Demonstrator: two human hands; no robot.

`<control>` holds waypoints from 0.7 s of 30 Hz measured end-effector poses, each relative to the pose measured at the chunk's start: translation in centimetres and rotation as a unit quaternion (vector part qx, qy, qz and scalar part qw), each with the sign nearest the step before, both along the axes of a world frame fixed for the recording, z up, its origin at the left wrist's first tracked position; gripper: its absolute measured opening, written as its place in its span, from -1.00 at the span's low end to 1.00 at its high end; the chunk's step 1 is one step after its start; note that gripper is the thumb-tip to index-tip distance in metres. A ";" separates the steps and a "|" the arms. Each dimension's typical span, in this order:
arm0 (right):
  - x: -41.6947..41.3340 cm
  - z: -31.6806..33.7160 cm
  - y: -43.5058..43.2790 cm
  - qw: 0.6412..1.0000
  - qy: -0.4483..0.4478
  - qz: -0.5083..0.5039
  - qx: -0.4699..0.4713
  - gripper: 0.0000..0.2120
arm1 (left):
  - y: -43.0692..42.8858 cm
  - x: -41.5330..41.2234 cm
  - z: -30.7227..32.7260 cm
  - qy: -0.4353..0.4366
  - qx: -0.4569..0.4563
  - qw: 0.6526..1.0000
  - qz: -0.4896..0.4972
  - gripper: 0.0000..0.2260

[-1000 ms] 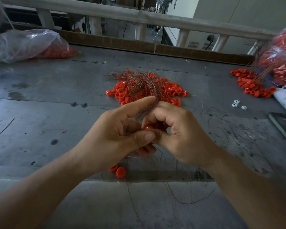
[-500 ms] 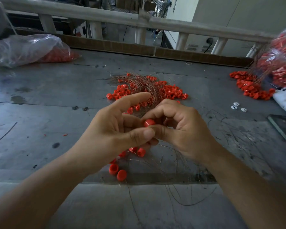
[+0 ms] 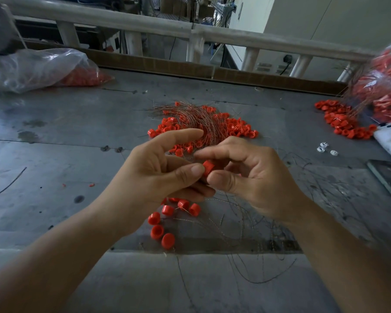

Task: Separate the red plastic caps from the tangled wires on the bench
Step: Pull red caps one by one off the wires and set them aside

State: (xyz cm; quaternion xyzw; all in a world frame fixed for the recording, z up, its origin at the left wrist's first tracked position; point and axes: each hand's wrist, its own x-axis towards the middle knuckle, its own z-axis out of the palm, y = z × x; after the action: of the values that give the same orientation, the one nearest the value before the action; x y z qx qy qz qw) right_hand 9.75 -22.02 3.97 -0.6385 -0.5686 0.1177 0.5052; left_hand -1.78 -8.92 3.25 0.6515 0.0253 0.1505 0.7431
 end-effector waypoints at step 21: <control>-1.9 -0.9 0.4 0.978 -0.200 -0.058 0.033 -0.76 | -1.2 -0.3 -0.9 -0.026 0.099 0.995 -0.020 -0.51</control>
State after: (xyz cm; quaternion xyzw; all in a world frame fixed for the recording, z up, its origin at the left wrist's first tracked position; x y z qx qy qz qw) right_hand 7.83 -21.59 3.07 -0.6637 -0.6240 -0.0608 0.4080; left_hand -2.10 -10.14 2.37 0.7182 -0.0220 0.1540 0.6782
